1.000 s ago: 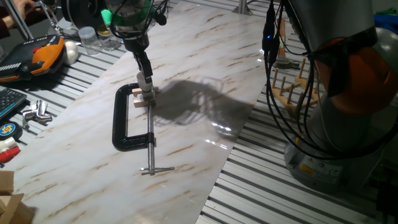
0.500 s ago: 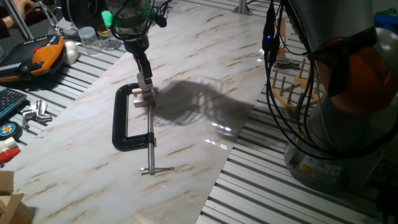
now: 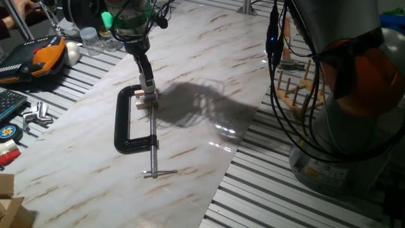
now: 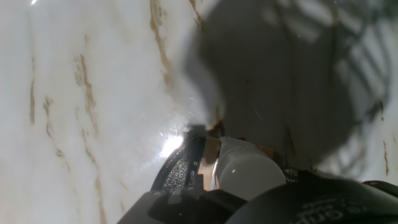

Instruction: Take out the light bulb by rotating it

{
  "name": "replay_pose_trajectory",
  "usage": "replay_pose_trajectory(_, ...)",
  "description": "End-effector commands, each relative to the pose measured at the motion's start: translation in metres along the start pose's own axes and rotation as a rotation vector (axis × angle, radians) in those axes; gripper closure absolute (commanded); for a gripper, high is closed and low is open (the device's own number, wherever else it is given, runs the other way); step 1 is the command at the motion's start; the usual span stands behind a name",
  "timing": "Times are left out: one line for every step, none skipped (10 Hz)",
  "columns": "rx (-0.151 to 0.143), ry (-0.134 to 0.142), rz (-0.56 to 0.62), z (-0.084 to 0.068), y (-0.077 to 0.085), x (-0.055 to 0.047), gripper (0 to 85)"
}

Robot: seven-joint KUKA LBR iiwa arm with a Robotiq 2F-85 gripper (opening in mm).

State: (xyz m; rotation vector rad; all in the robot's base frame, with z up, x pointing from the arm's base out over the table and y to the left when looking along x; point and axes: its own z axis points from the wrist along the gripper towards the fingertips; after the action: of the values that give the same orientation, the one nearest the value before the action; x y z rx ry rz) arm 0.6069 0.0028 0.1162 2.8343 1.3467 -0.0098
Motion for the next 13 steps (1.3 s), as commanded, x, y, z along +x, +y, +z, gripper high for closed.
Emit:
replay_pose_trajectory(0.001,0.001,-0.002,0.0000,-0.0001,0.0000,17.0)
replay_pose_trajectory(0.001,0.001,-0.005,-0.0001,0.0000,-0.0001,17.0)
replay_pose_trajectory(0.001,0.001,-0.005,-0.0002,-0.0001,0.0000,17.0)
replay_pose_trajectory(0.000,0.000,-0.005,-0.0003,-0.0002,0.0001,17.0)
replay_pose_trajectory(-0.001,-0.001,-0.006,-0.0001,0.0000,0.0004,17.0)
replay_pose_trajectory(-0.002,0.000,-0.008,0.0006,0.0003,0.0007,17.0)
replay_pose_trajectory(-0.002,0.000,-0.008,0.0007,0.0005,0.0006,17.0)
replay_pose_trajectory(-0.001,0.001,-0.009,0.0007,0.0005,0.0004,17.0)
replay_pose_trajectory(-0.001,0.001,-0.009,0.0007,0.0006,0.0001,17.0)
replay_pose_trajectory(0.001,0.003,-0.011,0.0010,0.0005,-0.0003,17.0)
replay_pose_trajectory(0.002,0.004,-0.014,0.0013,0.0004,-0.0006,17.0)
replay_pose_trajectory(0.003,0.006,-0.014,0.0012,0.0002,-0.0009,17.0)
replay_pose_trajectory(0.004,0.007,-0.017,0.0010,-0.0001,-0.0014,17.0)
